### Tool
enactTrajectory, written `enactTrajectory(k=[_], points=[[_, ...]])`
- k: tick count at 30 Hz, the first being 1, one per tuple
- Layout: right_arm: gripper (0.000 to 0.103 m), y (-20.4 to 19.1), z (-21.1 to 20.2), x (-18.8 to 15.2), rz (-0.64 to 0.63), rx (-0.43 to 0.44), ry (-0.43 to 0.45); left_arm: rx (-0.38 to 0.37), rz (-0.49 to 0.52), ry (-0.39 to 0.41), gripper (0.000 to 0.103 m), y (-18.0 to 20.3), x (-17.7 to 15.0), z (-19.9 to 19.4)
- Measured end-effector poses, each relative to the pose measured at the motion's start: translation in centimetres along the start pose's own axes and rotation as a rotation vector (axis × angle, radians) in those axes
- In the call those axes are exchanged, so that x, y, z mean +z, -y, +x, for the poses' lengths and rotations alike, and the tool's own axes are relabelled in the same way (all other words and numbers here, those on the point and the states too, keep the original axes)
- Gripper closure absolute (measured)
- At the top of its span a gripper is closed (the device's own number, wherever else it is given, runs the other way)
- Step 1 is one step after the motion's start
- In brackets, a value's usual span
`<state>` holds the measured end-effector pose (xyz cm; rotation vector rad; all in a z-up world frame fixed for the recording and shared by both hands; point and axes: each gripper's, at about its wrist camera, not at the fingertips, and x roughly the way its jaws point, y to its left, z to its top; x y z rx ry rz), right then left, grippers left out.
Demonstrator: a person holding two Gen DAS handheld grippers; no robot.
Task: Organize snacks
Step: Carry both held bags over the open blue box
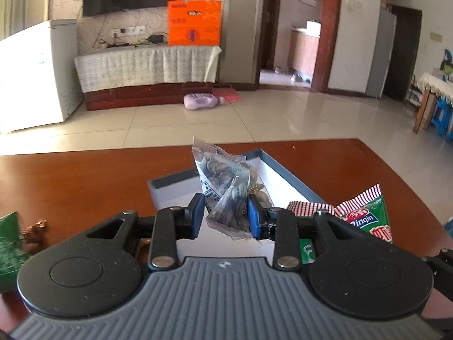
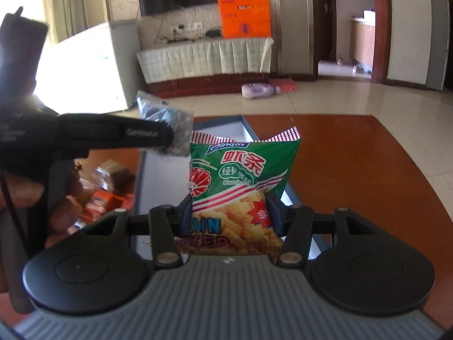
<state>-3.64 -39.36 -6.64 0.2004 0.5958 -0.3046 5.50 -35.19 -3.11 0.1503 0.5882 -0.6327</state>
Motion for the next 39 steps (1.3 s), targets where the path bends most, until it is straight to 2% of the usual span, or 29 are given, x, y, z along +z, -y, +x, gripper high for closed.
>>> enactTrajectory(k=[5,12,21,31,34,39], points=[[0.048,0.6,1.2,0.0,-0.002,-0.026,-0.056,-0.015,0.011,-0.053,0.065,0.1,-0.3,4.2],[0.049,0.6,0.9,-0.2,-0.032,-0.030,-0.085,-0.046,0.008,-0.123,0.065,0.7,-2.4,7.0],[0.048,0.8,0.7,0.1,-0.095,-0.026,-0.137,-0.040,-0.009,-0.130,0.065,0.8,-3.9,6.9],[0.048,2.5,-2.7,-1.5,-0.085,-0.041,-0.221,-0.113,0.036,-0.136,0.065,3.8,-5.4,5.1],[0.049,2.6,-3.2,-1.3,-0.052,-0.024,-0.186,-0.106,0.042,-0.126,0.065,3.9,-5.2,5.0],[0.049,2.1,-1.9,-0.2,-0.047,0.017,-0.103,-0.026,0.030,-0.102,0.065,1.7,-2.9,6.0]])
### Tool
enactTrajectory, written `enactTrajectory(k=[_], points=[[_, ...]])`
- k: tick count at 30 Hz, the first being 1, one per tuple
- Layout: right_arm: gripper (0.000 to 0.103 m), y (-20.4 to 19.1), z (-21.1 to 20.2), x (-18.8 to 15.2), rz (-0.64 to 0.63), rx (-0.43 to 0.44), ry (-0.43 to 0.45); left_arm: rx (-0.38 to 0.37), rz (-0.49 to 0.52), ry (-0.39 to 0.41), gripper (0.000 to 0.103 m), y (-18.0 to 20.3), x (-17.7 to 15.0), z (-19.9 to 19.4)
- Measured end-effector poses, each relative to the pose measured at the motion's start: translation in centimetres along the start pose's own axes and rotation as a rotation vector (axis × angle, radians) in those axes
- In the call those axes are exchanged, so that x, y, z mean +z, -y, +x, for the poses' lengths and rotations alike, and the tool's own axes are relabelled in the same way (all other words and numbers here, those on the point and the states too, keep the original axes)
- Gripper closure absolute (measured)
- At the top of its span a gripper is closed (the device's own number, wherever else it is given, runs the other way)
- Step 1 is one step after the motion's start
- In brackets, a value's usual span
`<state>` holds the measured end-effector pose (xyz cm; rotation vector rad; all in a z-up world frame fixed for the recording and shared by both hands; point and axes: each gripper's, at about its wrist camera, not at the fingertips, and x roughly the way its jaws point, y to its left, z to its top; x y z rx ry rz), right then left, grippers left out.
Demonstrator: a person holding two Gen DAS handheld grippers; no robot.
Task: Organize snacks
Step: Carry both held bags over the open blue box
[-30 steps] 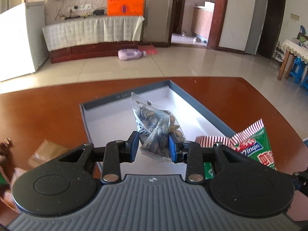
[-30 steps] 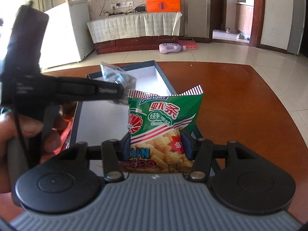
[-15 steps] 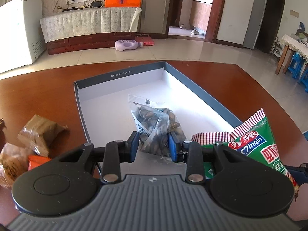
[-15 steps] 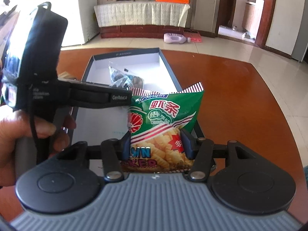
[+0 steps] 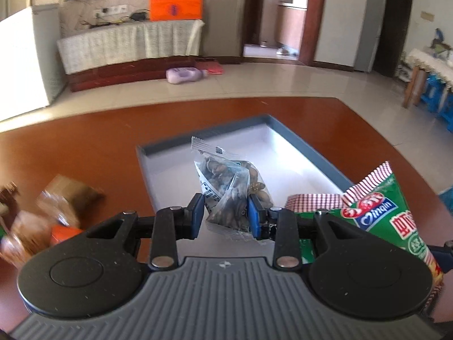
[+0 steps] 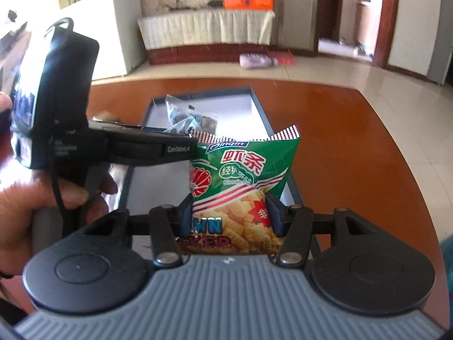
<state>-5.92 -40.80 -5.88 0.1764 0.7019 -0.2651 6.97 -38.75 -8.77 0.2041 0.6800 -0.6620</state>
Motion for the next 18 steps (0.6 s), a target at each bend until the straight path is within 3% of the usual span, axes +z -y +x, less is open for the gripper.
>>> enactTrajectory(k=[3,13,15,18], points=[[0.049,-0.2,1.5,0.4,-0.006,0.029,0.001,0.047,0.011,-0.016,0.065,-0.8,1.1,1.3],[0.049,1.3,2.0,0.2,0.059,0.059,-0.049,-0.025,0.113,-0.002,0.064,-0.4,2.0,3.2],[0.049,1.5,1.9,0.3,0.058,0.059,-0.055,-0.005,0.126,0.005,0.059,-0.1,1.8,3.4],[0.049,1.7,1.8,0.3,0.048,0.069,-0.059,0.024,0.105,0.018,0.041,0.1,1.6,3.1]])
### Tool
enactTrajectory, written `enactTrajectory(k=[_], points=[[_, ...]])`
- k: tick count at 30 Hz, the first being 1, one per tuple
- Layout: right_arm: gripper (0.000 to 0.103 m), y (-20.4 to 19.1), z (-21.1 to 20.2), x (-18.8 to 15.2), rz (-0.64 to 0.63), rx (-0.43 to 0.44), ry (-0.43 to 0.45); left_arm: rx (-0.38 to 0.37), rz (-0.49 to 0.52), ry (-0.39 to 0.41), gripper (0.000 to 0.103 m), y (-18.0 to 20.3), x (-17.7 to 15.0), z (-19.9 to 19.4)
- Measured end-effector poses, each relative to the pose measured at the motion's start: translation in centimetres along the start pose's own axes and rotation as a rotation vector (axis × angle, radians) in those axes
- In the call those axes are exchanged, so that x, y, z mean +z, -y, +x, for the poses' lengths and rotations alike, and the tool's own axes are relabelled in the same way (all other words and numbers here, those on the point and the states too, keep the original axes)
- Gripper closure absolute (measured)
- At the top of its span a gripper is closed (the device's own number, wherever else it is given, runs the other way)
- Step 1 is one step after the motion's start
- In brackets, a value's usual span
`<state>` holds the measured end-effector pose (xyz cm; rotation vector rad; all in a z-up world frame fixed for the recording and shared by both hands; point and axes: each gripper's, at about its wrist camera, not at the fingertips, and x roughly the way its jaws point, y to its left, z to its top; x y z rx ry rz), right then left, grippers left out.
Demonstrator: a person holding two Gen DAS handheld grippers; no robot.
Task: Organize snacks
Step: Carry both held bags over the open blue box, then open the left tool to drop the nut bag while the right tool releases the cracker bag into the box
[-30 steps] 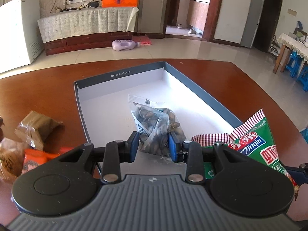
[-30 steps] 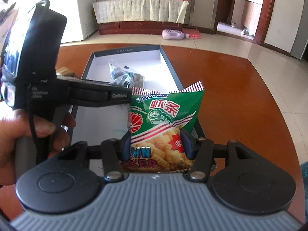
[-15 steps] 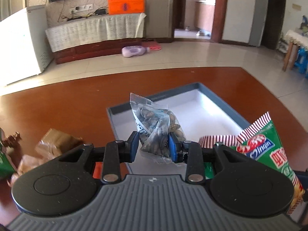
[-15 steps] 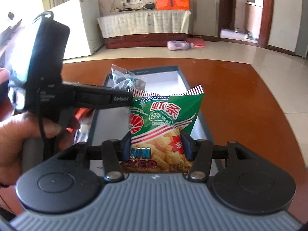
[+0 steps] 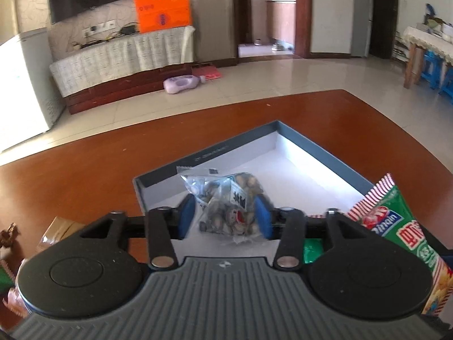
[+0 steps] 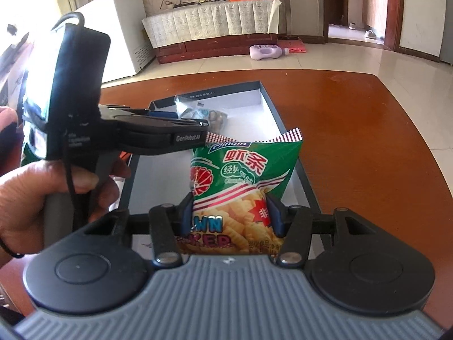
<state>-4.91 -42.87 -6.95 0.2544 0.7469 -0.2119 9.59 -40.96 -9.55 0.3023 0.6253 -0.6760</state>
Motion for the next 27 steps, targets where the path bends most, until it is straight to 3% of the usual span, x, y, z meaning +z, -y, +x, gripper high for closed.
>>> enactTrajectory(k=[2,5,11,15,18,24,27], points=[[0.048,0.1,-0.1,0.0,-0.003,0.010,-0.005,0.004,-0.008,0.011,0.031,0.1,-0.4,-0.5],[0.047,0.3,-0.6,0.1,-0.009,0.026,0.001,0.010,0.007,0.035,0.027,0.2,-0.4,-1.1],[0.037,0.0,-2.5,0.5,-0.071,0.057,0.081,0.005,0.026,0.053,0.026,0.5,-0.5,-2.7],[0.036,0.3,-4.1,0.6,-0.084,0.097,0.139,0.003,0.023,0.067,0.024,0.2,-0.4,-3.5],[0.038,1.5,-4.5,1.0,-0.023,0.027,0.196,0.008,0.014,0.076,0.024,0.0,-0.5,-4.2],[0.060,2.5,-2.6,1.0,0.049,-0.166,0.186,0.021,-0.006,0.062,0.024,-0.5,-1.1,-4.9],[0.065,1.9,-0.8,0.5,0.015,-0.140,0.099,0.020,-0.015,0.051,0.024,-0.6,-1.3,-5.1]])
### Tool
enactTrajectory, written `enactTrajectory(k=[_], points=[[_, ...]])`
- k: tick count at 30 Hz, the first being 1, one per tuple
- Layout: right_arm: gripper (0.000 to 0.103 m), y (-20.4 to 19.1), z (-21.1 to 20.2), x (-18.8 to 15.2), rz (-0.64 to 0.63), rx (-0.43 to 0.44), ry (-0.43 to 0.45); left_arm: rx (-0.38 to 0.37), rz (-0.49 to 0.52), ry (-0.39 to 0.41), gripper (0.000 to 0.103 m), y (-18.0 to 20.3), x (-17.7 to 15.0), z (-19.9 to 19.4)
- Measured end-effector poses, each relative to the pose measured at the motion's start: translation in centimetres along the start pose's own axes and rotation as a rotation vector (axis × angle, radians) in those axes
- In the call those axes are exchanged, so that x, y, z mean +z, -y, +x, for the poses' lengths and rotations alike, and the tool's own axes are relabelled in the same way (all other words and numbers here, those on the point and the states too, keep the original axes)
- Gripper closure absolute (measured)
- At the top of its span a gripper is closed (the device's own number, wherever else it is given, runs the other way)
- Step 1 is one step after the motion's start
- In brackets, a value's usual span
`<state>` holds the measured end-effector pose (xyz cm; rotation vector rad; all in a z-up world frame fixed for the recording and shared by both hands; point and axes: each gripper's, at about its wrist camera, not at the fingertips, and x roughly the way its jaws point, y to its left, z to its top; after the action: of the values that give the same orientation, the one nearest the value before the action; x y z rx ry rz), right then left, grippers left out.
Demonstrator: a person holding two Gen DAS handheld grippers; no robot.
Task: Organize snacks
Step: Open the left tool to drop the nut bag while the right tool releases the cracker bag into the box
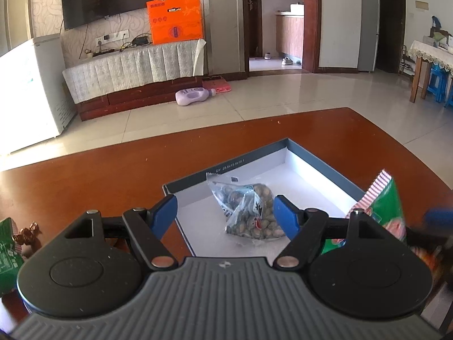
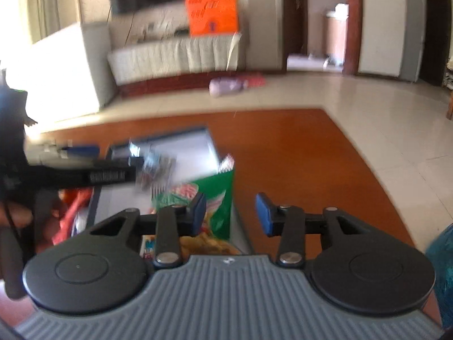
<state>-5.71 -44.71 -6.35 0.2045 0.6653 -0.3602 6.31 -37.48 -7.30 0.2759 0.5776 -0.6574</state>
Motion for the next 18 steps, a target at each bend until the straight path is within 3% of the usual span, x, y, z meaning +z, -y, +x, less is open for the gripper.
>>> enactTrajectory(k=[3,8,10,14,18], points=[[0.068,-1.2,0.2,0.1,-0.023,0.071,-0.013,0.002,0.004,-0.001,0.024,0.0,-0.1,-0.3],[0.066,-0.6,-0.8,0.5,-0.011,0.017,0.049,0.003,0.004,-0.004,0.024,0.1,-0.3,-0.5],[0.067,-0.6,0.3,0.0,-0.024,0.037,-0.019,0.013,0.004,-0.013,0.024,0.1,-0.5,-0.4],[0.068,-0.2,2.3,-0.8,-0.047,-0.010,-0.140,0.020,-0.019,-0.024,0.024,-0.1,-1.1,-0.2],[0.083,0.5,2.9,-1.6,-0.044,-0.018,-0.221,0.018,-0.023,-0.032,0.024,-0.1,-1.2,0.3]])
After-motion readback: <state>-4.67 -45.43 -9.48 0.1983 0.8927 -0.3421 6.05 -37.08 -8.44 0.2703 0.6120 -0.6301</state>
